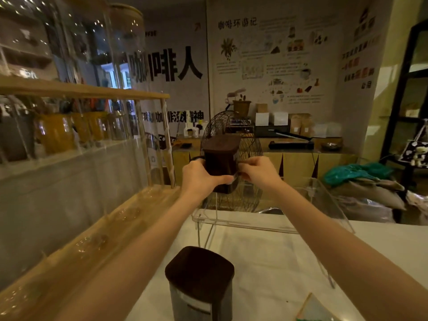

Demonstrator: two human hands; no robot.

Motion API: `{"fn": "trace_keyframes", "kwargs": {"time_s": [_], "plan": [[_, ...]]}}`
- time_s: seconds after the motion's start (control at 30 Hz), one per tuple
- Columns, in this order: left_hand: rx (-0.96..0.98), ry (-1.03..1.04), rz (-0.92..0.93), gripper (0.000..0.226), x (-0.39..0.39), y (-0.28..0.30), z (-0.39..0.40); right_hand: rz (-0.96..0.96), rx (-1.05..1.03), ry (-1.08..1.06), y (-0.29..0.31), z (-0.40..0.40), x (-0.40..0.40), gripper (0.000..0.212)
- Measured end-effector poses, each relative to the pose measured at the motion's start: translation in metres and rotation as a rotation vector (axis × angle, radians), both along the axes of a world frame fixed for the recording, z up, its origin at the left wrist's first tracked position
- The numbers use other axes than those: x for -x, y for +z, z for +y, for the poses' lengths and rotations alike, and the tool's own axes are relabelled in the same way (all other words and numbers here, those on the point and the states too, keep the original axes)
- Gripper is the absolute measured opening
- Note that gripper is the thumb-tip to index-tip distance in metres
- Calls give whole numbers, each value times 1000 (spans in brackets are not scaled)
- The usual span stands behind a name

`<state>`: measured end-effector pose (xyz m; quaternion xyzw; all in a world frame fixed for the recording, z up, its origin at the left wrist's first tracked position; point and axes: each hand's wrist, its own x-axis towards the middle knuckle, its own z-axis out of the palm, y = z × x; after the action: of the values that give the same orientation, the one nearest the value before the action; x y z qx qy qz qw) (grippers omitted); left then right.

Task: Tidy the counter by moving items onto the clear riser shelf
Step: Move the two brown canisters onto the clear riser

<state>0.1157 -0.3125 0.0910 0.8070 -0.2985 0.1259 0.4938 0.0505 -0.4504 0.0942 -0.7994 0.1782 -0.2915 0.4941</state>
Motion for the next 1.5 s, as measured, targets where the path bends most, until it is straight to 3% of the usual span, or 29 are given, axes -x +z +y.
{"fn": "trace_keyframes", "kwargs": {"time_s": [0.33, 0.77, 1.1, 1.33, 1.4, 1.5], "plan": [[-98, 54, 8, 65, -28, -23, -27, 78, 6, 40, -27, -11, -23, 31], [-270, 126, -37, 70, -34, -26, -27, 22, 45, 72, -39, -7, -27, 41], [-561, 91, -153, 82, -34, -24, -13, 251, 400, 172, -30, 12, 18, 39], [-706, 28, -353, 77, -7, -16, 20, 206, 665, 274, -30, 45, 87, 35], [-701, -46, -439, 71, 9, -17, 36, 275, 715, 360, -37, 54, 100, 36], [-702, -199, -427, 61, 34, -23, 67, 453, 805, 449, -49, 64, 107, 48]]}}
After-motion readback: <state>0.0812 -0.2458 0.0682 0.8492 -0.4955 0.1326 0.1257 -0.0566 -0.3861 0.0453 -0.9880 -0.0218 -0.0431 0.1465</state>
